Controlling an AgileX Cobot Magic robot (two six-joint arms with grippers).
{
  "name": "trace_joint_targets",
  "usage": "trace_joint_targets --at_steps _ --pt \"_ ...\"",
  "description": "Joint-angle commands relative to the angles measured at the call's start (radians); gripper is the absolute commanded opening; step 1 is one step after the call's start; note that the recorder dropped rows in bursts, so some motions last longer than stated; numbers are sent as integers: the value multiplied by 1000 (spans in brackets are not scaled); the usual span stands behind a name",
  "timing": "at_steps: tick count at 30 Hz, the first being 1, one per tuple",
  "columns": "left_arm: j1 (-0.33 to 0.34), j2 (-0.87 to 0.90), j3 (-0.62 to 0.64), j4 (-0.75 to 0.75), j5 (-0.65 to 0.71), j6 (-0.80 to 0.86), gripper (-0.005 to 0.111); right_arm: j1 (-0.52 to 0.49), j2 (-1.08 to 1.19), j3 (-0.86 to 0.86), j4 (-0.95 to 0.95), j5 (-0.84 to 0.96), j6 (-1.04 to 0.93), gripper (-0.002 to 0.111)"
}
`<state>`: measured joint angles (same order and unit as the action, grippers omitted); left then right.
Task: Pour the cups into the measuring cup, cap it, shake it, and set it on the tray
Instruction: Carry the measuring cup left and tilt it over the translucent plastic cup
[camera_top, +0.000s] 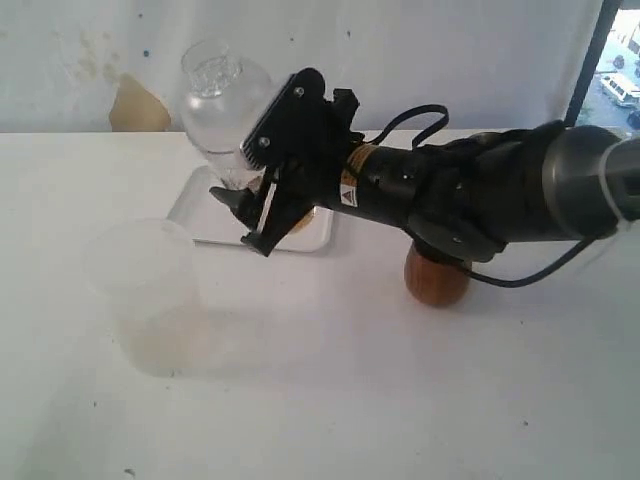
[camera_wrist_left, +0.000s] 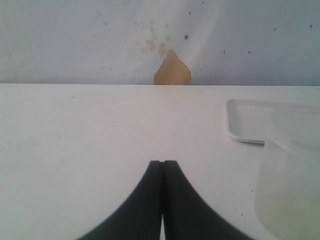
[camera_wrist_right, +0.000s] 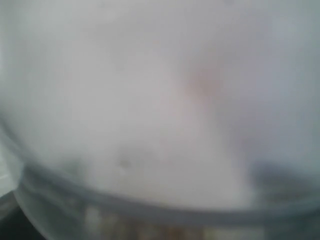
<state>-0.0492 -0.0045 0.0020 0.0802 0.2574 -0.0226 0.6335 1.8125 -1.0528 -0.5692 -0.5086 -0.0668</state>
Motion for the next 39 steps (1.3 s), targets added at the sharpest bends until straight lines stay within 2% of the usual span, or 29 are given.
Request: trace_joint_targets --at_steps 1,4,8,29,34,39 --pt "2 4 -2 -12 -2 1 103 -2 18 -11 -98 -31 -83 0" --pt "2 4 -2 -12 -2 1 103 -2 34 -11 -122 -31 -101 0" --pt "2 4 -2 -12 -2 1 103 -2 36 -17 -88 -29 -249 0" --pt "2 4 -2 -12 -2 1 103 14 117 -218 -52 190 -251 0" --pt "2 4 -2 -12 -2 1 103 36 117 -264 -52 274 -319 0" --pt "2 4 -2 -12 -2 1 103 63 119 -267 -54 363 -478 0"
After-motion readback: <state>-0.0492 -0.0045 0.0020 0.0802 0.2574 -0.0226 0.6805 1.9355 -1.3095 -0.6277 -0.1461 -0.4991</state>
